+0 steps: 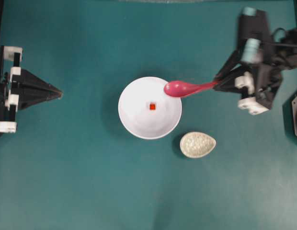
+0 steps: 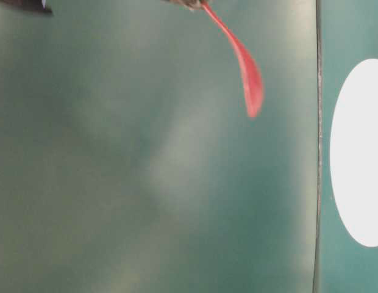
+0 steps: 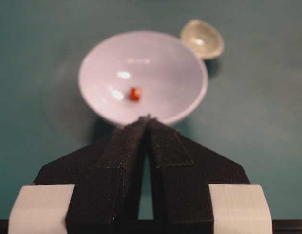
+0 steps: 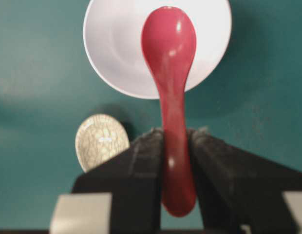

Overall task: Grip the spoon and scoop the red block from the bowl with right arm.
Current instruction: 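Lift the spoon off the rest and carry it over the bowl, then lower the spoon bowl into the white bowl beside the red cube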

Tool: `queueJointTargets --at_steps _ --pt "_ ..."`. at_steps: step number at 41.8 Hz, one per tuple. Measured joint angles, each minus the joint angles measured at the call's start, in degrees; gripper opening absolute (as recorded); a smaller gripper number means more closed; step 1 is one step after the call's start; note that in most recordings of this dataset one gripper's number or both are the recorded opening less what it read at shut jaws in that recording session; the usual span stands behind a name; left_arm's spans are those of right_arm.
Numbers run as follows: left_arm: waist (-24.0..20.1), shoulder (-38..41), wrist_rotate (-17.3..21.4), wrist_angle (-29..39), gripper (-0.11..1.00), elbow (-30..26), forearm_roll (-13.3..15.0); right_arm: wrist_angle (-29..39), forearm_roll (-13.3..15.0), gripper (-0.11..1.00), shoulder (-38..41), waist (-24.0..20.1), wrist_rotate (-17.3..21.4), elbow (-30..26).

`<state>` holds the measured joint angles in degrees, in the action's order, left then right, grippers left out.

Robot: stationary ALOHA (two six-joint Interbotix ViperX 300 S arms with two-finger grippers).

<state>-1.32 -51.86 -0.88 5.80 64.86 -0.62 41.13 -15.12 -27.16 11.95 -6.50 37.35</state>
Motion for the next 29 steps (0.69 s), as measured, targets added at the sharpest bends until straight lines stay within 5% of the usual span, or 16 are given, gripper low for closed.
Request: queueJointTargets --at_steps 29 --pt "0.0 0.1 0.0 0.1 0.00 -0.1 0.0 16.8 0.2 0.24 19.2 0.0 0.1 -16.0"
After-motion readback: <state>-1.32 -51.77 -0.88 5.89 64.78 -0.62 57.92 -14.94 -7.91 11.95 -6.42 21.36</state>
